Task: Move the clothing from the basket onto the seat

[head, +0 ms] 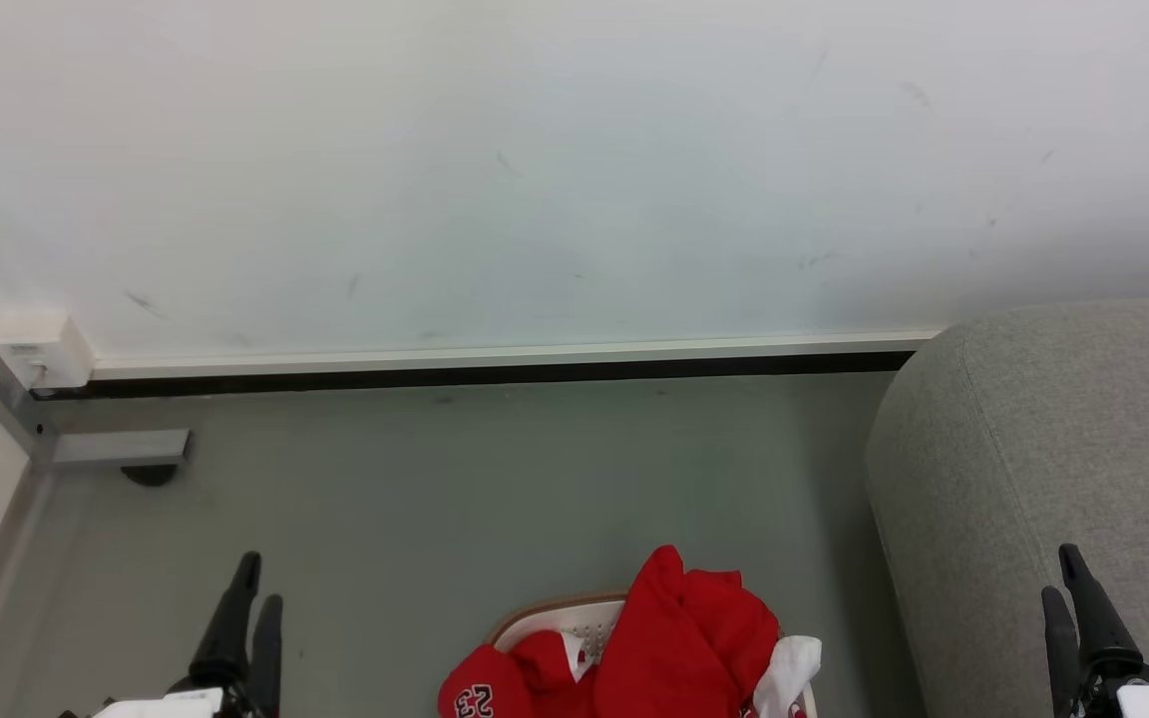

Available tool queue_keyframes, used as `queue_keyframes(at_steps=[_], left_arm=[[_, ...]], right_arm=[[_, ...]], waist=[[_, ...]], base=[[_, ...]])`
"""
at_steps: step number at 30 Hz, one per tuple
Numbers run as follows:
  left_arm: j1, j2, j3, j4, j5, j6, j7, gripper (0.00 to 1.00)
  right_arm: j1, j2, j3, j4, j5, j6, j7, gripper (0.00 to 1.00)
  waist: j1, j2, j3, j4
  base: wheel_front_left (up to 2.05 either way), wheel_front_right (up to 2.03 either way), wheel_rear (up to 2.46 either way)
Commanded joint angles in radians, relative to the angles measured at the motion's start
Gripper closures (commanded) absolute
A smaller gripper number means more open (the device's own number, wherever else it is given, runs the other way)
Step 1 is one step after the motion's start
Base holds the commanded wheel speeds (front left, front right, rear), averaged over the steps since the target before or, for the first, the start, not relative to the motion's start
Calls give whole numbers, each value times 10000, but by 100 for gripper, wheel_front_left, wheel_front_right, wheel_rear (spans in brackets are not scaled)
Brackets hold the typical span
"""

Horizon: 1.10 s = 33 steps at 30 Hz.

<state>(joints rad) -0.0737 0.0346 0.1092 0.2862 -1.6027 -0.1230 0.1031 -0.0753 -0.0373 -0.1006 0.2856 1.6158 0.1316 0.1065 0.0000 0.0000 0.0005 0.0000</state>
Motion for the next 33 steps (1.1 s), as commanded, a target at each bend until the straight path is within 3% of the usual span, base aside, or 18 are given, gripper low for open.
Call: queue_keyframes(at_steps=[1, 11, 18, 33], left_arm=[[-200, 54, -39, -261, -11, -27, -127, 0], [-215, 73, -58, -656, 674, -36, -614, 0], [-204, 86, -138, -947, 2086, -42, -926, 0], [-31, 111, -225, -1499, 5456, 62, -1514, 0]], right_arm=[[-193, -80, 122, -280, -2, 1, -120, 0], [-349, -135, 699, -505, -411, 0, -633, 0], [-449, -163, 938, -759, -1130, -2, -955, 0], [-496, -321, 1641, -967, -3774, -4, -1547, 0]], waist=[[0, 0, 7, 1], [0, 0, 36, -4], [0, 0, 55, -27], [0, 0, 50, -52]], base=[[0, 0, 0], [0, 0, 0], [0, 0, 0], [0, 0, 0]])
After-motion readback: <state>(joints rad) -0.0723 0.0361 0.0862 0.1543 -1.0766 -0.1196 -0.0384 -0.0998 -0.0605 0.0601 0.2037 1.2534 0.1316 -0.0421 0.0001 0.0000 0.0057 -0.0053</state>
